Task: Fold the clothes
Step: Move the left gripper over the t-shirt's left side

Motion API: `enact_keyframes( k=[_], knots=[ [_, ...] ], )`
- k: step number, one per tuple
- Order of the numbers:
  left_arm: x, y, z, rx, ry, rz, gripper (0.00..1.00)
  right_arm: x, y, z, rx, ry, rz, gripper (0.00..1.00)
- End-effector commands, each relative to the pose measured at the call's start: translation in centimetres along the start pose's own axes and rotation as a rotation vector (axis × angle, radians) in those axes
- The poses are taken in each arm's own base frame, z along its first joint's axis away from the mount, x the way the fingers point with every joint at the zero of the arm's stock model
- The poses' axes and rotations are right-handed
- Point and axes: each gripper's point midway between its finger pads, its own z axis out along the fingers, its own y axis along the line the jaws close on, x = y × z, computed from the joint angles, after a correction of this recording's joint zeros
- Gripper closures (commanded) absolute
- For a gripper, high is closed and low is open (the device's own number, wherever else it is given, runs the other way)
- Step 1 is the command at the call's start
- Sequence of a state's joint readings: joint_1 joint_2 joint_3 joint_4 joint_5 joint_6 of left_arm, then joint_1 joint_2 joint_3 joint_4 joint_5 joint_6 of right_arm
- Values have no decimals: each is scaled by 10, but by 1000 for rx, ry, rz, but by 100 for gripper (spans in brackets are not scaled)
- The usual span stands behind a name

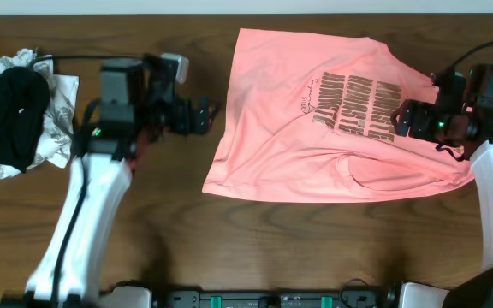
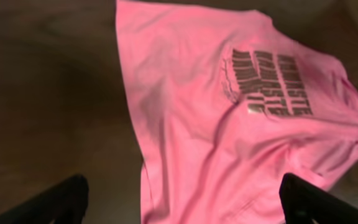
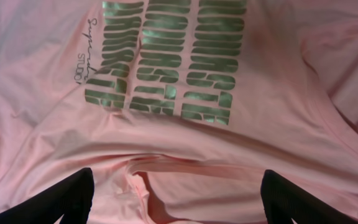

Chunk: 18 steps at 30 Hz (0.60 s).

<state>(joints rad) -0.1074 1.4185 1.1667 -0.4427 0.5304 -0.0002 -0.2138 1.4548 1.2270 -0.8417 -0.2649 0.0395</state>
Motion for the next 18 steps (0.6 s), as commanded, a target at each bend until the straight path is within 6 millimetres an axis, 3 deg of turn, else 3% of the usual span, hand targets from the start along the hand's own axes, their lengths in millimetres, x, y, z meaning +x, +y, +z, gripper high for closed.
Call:
enact_keyframes(
  k=[1,3,6,10,12,15,17,18],
  knots=[
    [-3,-6,28,89,10,10,2,-1,1,-2,4,-6,-16,16],
    [-9,-9,45,107,-13,20,1,-2,1,-2,4,-7,-16,16],
    [-18,-12,68,100,-53,-2,7,-3,1,-1,5,-10,-17,16],
    [-26,-14,100,1,-77,53,27,-3,0,0,6,-11,-17,16],
    [-32,-18,114,-51,-108,104,30,-3,-2,2,16,-7,-16,15],
    [-40,-28,132,-96,-170,184,55,1,-5,6,28,7,-13,15],
    [-35,-30,142,-122,-166,204,76,5,-6,9,28,22,-9,16],
    [-29,-31,145,-127,-146,204,81,8,-7,11,29,32,-7,16]
  ],
)
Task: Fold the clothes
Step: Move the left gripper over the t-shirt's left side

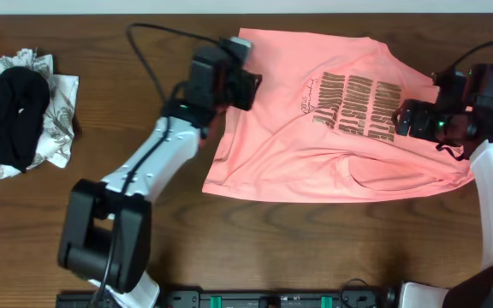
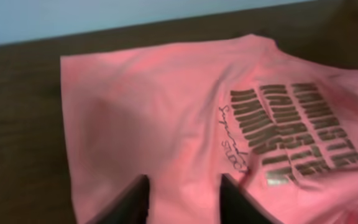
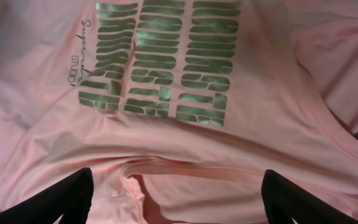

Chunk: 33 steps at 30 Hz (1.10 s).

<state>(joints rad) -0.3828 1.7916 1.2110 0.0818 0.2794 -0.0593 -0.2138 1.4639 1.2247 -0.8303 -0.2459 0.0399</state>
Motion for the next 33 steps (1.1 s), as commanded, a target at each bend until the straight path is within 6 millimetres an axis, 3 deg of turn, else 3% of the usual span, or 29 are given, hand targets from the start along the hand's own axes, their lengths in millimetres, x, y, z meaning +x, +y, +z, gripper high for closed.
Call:
enact_keyframes(
  k=[1,9,16,23,29,33],
  knots=[
    [3,11,7,-103,16,37,88,12,-3,9,10,41,-5,16],
    [57,32,0,-168,227,11,94,24,-7,20,14,61,-1,17],
    [98,39,14,-176,331,-3,94,28,-8,24,14,70,1,15],
    [120,42,32,-156,369,-15,94,29,-8,25,14,68,1,15],
    [127,42,36,-145,384,-19,94,29,-8,26,14,66,0,14],
    [144,45,42,-148,422,-26,94,30,-10,26,22,69,1,14]
  ],
)
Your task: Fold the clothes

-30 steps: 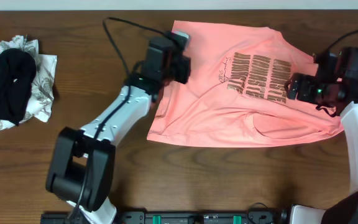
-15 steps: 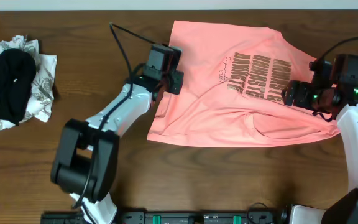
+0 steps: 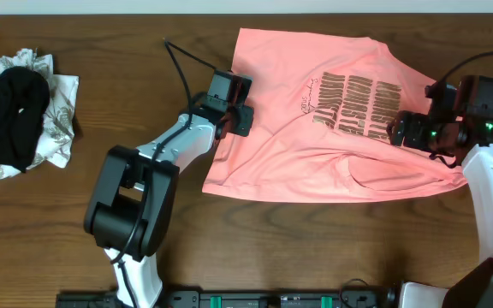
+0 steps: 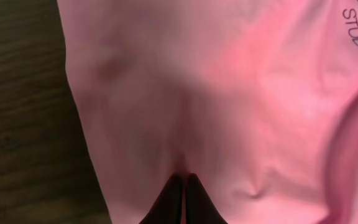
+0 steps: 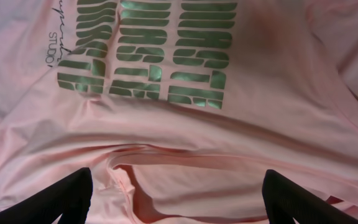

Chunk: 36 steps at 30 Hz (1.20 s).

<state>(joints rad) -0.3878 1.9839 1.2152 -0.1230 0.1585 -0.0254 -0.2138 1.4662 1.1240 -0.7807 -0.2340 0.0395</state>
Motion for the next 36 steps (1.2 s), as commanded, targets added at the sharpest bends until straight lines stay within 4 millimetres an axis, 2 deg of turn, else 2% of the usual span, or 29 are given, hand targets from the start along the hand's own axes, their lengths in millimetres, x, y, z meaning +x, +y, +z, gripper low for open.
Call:
enact_keyframes(
  k=[1,7,11,16,22,36],
  knots=[
    [22,2,18,7,63,5,94,4,-2,5,9,18,-11,14],
    [44,5,32,1,131,-2,94,4,-2,5,9,18,-11,14],
    [55,6,31,-3,178,-8,94,5,-5,5,27,19,-11,14],
    [80,8,25,-14,279,-34,94,6,-5,6,27,22,-11,14],
    [107,9,13,-52,395,-181,94,7,-5,7,27,26,-9,14],
    [123,5,-35,-89,514,-274,94,8,-5,7,27,29,-9,13]
  ],
)
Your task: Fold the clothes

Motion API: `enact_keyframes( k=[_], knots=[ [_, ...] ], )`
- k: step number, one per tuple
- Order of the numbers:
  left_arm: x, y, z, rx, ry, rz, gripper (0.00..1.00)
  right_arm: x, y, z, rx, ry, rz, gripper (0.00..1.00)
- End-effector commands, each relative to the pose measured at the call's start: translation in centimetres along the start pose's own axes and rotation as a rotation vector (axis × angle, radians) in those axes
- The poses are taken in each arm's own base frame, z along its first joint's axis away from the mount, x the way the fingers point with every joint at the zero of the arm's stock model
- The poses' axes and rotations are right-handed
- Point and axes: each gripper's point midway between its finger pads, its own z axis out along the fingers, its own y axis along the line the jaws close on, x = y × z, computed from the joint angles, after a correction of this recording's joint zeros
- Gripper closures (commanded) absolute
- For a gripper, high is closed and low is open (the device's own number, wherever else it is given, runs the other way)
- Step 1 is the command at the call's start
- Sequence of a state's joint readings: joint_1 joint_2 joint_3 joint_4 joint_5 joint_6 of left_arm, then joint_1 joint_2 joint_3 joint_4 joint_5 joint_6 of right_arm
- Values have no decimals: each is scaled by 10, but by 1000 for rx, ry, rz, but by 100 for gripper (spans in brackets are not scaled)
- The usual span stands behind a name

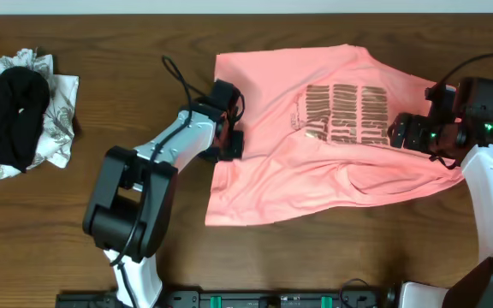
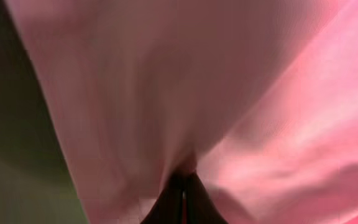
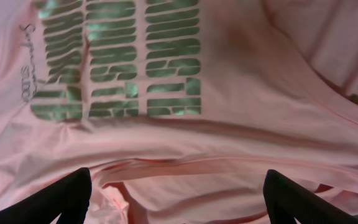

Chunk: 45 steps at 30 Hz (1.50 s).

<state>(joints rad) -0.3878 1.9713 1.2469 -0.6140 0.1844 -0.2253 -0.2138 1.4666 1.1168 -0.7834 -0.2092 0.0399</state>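
Observation:
A pink T-shirt (image 1: 315, 162) with a dark block print (image 1: 349, 111) lies spread on the wooden table, rumpled along its lower half. My left gripper (image 1: 229, 141) is at the shirt's left edge and shut on the fabric. In the left wrist view its tips (image 2: 182, 186) meet, with pink cloth (image 2: 166, 81) bunched and raised around them. My right gripper (image 1: 398, 133) hovers over the shirt's right side. It is open, its fingers (image 3: 67, 196) wide apart above the folds (image 3: 185, 168) below the print, and nothing is between them.
A pile of black and white patterned clothes (image 1: 15, 107) lies at the far left of the table. A black cable (image 1: 178, 77) runs behind the left arm. The table's back edge is just above the shirt.
The left gripper, still shut on the shirt's left edge, has shifted slightly. The shirt's left side has moved left and toward the front, and the print has turned. The right gripper holds its place.
At first the left gripper was open, left of the shirt. It then stood over the shirt's left part, half shut, and after that was shut on the left edge. Now the shirt is dragged and turned. The right gripper stayed open over the right side.

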Motion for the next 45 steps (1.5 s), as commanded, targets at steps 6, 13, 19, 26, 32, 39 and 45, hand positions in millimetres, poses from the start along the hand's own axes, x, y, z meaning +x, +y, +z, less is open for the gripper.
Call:
enact_keyframes(
  k=[6,13,19,26,32,39,45],
  knots=[
    [9,5,-9,-16,15,-28,94,5,0,5,2,22,-11,13],
    [-38,-6,-70,40,-193,-23,28,5,0,5,2,22,-11,11],
    [-42,-12,-114,68,-290,-14,14,7,-4,5,21,27,-10,11],
    [-13,-6,-128,51,-219,-67,1,8,-21,4,126,30,55,9],
    [13,1,-124,23,-112,-178,2,9,-22,4,131,32,59,8],
    [49,11,-123,-31,28,-245,2,9,-24,3,144,31,67,8],
    [84,19,-126,-93,159,-401,2,19,-61,0,354,22,205,2]
  ],
)
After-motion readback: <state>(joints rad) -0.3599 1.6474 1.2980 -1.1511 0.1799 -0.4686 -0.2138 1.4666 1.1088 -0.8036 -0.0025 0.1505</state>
